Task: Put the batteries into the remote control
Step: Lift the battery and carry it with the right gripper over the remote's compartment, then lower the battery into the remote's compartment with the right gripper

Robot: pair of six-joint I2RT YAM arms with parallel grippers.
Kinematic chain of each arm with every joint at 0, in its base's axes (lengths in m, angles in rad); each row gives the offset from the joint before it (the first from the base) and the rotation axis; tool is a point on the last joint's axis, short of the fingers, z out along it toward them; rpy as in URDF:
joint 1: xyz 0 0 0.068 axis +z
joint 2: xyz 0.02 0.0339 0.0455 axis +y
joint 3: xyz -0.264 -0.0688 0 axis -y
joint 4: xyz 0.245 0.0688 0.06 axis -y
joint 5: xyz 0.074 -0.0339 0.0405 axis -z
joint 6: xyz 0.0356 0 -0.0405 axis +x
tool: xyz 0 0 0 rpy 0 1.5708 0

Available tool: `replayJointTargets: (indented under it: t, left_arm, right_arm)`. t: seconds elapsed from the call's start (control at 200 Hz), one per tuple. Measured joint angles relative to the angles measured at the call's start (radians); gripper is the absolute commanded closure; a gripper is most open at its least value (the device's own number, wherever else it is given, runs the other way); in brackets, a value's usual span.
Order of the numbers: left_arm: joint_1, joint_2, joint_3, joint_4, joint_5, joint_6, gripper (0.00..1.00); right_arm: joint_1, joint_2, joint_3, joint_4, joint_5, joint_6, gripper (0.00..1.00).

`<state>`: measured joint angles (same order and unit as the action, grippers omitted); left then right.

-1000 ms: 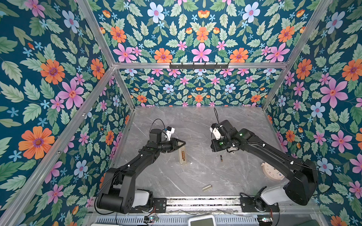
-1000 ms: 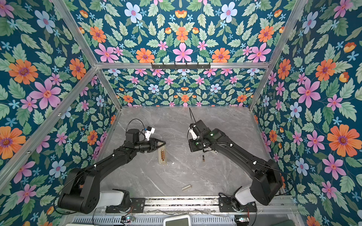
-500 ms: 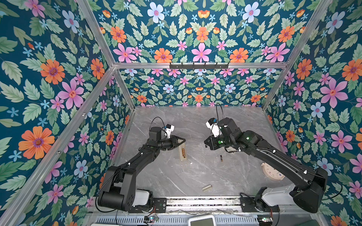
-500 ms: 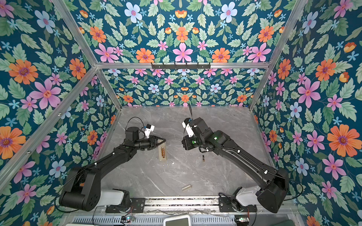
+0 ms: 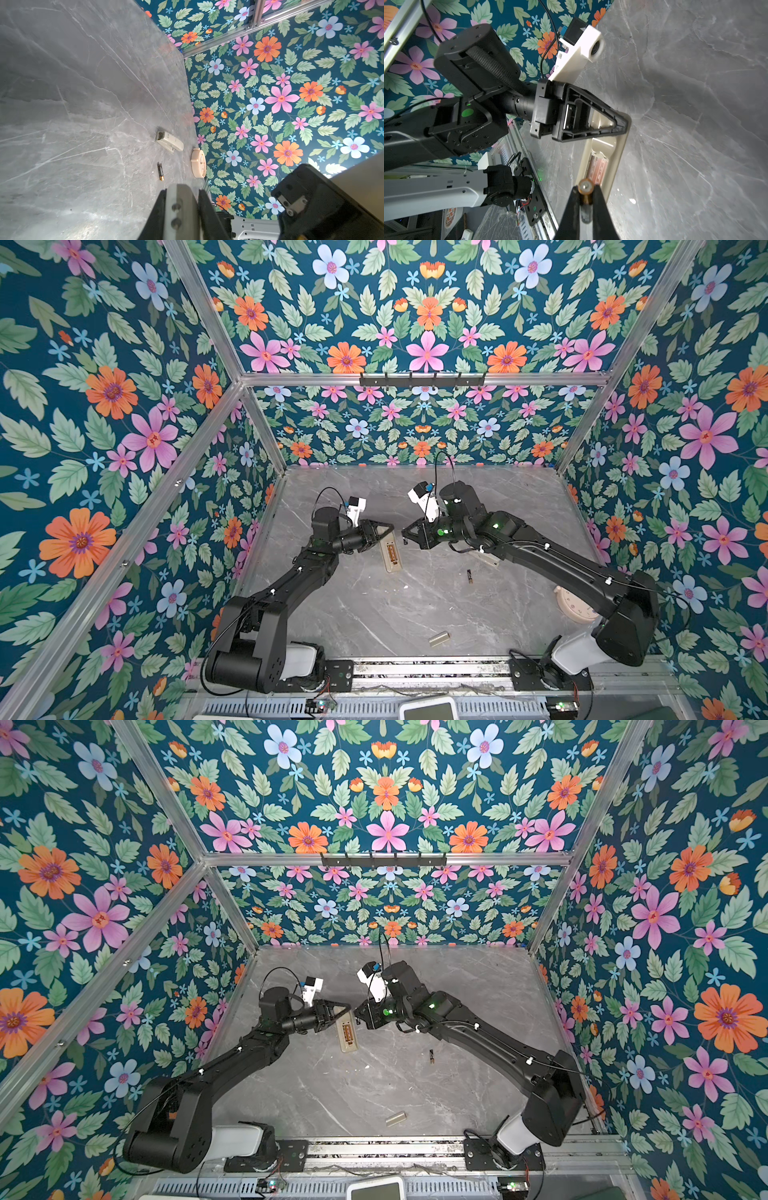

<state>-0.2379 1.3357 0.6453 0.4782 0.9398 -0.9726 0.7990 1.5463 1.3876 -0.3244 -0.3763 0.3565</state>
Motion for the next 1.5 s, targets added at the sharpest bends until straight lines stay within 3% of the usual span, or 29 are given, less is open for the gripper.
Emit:
replayJointTargets:
  t: [0.515, 1.505]
  left_arm:
    - [0.000, -0.038, -0.043, 0.142, -0.023, -0.150, 1.00]
    - [0.001, -0.048, -0.058, 0.157, -0.040, -0.173, 1.00]
  right_arm:
    - [0.024, 0.068, -0.003, 0.076, 0.006, -0.052, 1.00]
    - [0.083, 0.094, -0.026, 0.082, 0.151, -0.131, 1.00]
